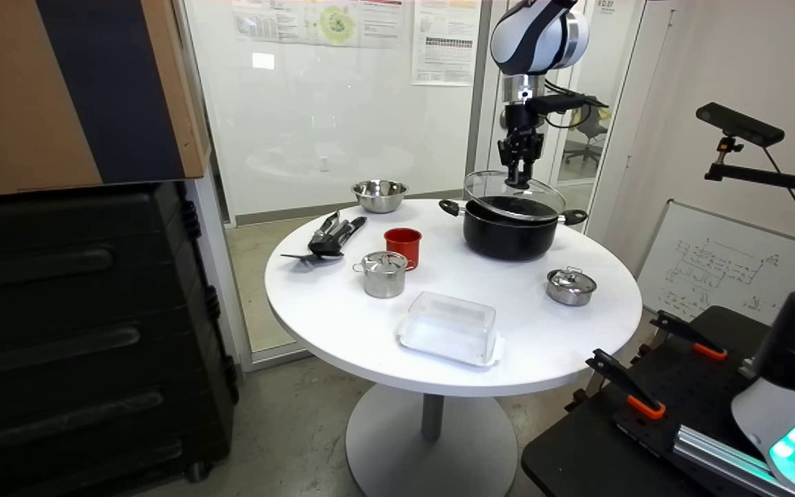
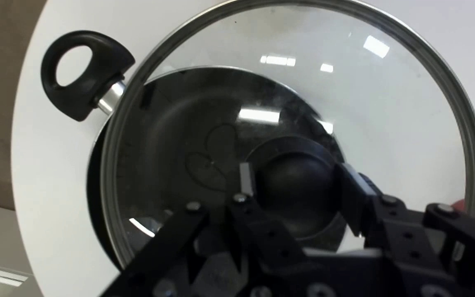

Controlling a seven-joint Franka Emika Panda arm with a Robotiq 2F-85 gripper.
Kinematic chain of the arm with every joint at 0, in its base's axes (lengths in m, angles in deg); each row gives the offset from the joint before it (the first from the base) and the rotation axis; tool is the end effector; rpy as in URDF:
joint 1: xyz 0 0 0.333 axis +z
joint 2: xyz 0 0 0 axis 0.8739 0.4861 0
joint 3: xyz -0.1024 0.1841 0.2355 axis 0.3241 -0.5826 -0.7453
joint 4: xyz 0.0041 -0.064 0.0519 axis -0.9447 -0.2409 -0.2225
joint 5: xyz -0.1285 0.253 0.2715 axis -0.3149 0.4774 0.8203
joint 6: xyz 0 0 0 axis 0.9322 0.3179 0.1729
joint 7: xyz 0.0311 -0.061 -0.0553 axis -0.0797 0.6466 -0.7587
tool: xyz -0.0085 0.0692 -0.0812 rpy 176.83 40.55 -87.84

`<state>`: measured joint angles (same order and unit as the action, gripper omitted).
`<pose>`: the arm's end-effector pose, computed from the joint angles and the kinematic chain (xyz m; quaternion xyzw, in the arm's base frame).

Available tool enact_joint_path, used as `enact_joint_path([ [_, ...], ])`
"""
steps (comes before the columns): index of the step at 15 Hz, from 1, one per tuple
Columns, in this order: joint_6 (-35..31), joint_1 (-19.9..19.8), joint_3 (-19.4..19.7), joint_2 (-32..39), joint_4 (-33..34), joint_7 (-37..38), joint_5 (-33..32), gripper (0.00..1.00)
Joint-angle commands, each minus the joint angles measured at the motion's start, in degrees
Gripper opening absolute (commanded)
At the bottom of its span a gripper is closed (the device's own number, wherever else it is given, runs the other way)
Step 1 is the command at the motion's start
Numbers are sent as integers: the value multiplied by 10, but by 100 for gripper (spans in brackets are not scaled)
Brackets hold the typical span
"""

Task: Remove the lid from the pot and put it on the table, pick up the lid and put it back on the pot

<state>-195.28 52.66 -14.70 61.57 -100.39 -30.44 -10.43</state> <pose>0.6003 -0.1404 0.3197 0.9975 0.0125 -0.0575 0.0397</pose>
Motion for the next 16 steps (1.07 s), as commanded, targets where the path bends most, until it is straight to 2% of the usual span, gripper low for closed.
enact_joint_path([
  [1, 55, -10, 9, 58, 84, 27, 18, 25],
  [16, 125, -28, 16, 169, 242, 104, 34, 25],
])
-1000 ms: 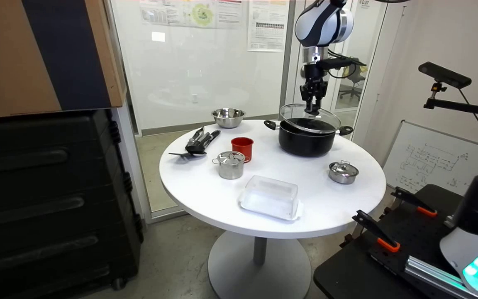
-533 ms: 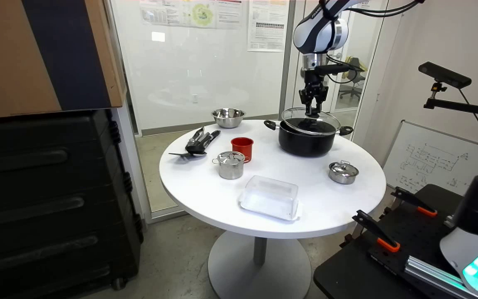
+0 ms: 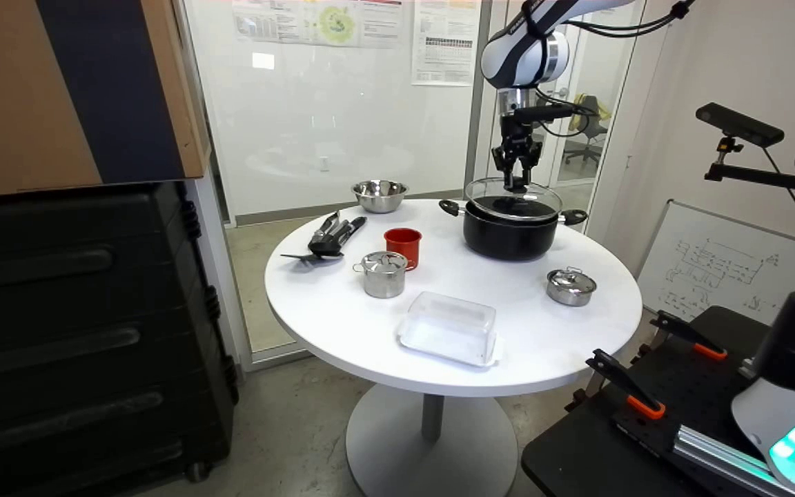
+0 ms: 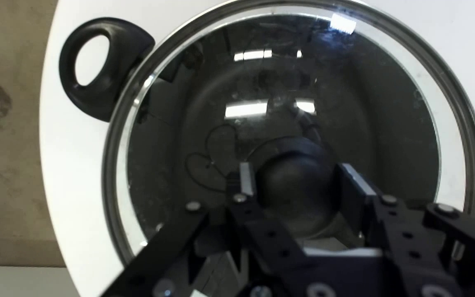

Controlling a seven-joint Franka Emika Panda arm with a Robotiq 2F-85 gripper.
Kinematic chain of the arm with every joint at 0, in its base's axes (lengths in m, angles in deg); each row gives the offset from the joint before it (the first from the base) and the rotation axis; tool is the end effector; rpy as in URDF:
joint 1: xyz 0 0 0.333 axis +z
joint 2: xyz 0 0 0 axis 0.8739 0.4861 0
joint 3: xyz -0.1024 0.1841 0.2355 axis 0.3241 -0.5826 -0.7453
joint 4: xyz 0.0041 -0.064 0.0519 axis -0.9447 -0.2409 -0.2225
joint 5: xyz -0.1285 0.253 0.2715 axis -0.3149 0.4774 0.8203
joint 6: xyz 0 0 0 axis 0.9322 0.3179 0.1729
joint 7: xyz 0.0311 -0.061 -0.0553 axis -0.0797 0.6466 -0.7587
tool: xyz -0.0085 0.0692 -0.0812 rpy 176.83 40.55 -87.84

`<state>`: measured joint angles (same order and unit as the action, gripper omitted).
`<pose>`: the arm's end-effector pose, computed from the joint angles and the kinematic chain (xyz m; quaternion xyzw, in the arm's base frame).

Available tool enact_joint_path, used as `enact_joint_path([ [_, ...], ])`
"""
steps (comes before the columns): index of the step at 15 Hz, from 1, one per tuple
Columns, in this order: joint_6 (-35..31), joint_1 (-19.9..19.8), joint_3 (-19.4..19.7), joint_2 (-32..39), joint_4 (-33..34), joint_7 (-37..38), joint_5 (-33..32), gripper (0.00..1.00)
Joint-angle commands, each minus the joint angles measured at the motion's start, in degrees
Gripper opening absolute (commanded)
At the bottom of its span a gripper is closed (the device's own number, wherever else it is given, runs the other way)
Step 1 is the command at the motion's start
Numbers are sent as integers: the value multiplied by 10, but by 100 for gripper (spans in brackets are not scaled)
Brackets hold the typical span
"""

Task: Remove the lid from the pot and put it on the table, pick up the lid and put it back on the pot

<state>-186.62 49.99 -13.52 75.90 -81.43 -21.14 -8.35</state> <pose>0.6541 -0.1921 0.2908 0.9892 -0.1098 -0.0895 0.0390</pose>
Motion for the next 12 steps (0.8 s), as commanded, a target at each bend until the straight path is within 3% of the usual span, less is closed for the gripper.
enact_joint_path([
  [1, 41, -3, 4, 32, 59, 14, 14, 25],
  [12, 40, -3, 0, 85, 107, 22, 16, 25],
])
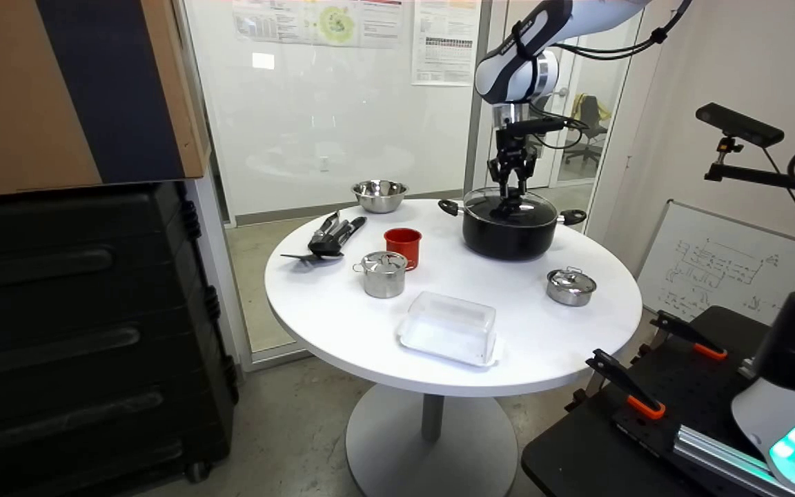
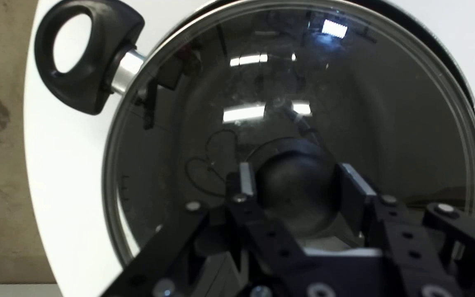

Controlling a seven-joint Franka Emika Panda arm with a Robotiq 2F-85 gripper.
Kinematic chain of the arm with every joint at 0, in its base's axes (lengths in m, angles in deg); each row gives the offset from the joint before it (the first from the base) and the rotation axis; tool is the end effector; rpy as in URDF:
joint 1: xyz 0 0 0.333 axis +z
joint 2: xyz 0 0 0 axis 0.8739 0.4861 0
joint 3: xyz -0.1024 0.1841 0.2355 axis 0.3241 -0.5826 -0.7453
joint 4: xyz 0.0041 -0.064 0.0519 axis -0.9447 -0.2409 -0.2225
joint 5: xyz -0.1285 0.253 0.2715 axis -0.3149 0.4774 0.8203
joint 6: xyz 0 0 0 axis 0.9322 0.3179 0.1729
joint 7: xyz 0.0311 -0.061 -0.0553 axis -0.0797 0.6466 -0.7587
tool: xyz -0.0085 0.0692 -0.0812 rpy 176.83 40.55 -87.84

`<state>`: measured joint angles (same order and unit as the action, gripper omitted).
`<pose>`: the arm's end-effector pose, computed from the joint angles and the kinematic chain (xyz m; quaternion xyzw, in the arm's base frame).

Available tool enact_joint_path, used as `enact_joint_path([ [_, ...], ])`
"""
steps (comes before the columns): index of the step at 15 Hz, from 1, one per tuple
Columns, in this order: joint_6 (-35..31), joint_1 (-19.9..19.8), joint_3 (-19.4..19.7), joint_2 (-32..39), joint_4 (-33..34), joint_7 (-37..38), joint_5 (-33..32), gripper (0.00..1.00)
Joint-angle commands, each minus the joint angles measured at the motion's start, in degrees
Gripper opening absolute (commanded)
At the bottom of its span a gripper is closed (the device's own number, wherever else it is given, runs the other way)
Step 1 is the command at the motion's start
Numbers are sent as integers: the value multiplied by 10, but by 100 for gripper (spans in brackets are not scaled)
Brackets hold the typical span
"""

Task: Remove the lid from the pot and put it on the table, pick up the lid and put it back on the pot

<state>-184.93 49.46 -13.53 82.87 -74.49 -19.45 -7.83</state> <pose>0.6731 -0.2009 0.2575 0.9855 -0.1282 -0.1037 0.0392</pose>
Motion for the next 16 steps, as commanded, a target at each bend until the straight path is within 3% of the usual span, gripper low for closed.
enact_joint_path([
  [1, 27, 3, -1, 17, 42, 6, 12, 25],
  [3, 32, 3, -2, 18, 45, 5, 12, 77],
  [5, 35, 3, -3, 20, 50, 3, 13, 81],
  [8, 40, 5, -6, 20, 56, 2, 13, 99],
  [15, 47, 7, -8, 25, 55, 3, 12, 100],
  [16, 47, 7, -8, 27, 55, 4, 12, 95],
])
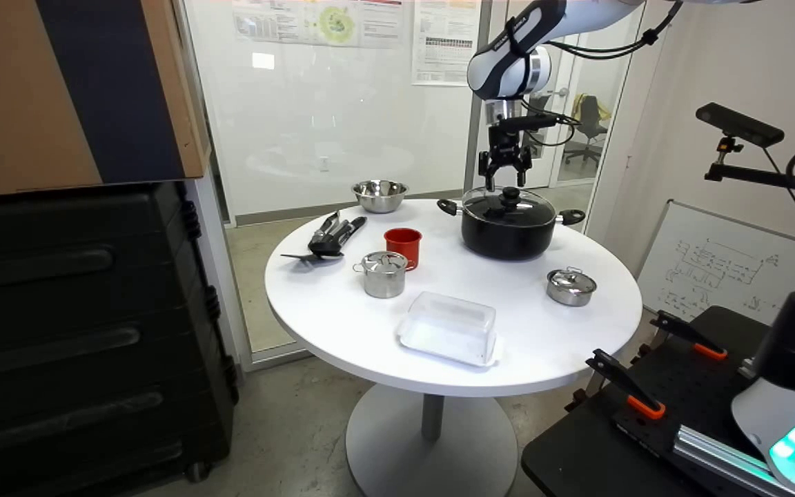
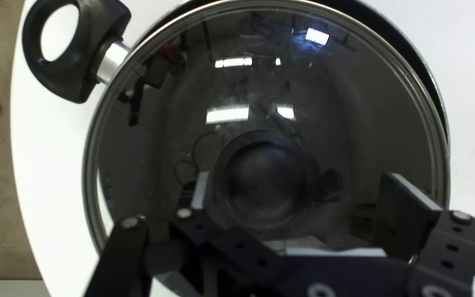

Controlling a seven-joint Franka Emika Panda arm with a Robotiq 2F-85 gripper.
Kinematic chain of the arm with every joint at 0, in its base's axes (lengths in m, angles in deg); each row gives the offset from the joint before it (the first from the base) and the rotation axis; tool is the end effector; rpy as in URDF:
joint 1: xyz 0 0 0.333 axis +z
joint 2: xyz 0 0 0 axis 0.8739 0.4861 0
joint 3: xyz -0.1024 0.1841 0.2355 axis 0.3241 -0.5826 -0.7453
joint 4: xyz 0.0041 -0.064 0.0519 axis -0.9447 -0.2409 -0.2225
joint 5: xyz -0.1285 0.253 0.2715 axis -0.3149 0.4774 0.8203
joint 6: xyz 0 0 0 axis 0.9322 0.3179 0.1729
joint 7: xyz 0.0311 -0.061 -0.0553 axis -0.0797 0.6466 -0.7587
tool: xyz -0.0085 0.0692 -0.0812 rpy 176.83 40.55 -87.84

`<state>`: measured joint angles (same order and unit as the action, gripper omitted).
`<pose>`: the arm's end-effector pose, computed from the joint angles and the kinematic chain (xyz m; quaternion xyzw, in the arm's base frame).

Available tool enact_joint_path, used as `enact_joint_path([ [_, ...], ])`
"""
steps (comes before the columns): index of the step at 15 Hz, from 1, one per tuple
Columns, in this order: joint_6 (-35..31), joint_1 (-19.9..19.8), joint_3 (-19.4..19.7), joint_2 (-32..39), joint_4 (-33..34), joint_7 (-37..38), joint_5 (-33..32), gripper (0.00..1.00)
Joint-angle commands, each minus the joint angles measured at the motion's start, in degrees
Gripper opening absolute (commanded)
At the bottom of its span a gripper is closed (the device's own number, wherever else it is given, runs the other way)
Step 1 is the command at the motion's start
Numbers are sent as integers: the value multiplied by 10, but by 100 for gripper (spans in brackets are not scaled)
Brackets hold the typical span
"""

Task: Remove the lid from the pot and put it on the table, pick up the lid and put it back on the pot

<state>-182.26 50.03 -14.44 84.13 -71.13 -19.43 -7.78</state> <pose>0.6852 -0.1863 0.2638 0.9866 -0.1175 -0.1079 0.0354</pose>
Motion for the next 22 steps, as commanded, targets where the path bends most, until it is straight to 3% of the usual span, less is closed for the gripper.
enact_joint_path([
  [1, 20, 1, 1, 16, 22, 4, 12, 72],
  [3, 21, 1, 2, 19, 22, 4, 12, 68],
  [9, 20, 0, 5, 19, 24, 5, 11, 25],
  [22, 41, -16, -8, 17, 30, -21, 38, 25],
])
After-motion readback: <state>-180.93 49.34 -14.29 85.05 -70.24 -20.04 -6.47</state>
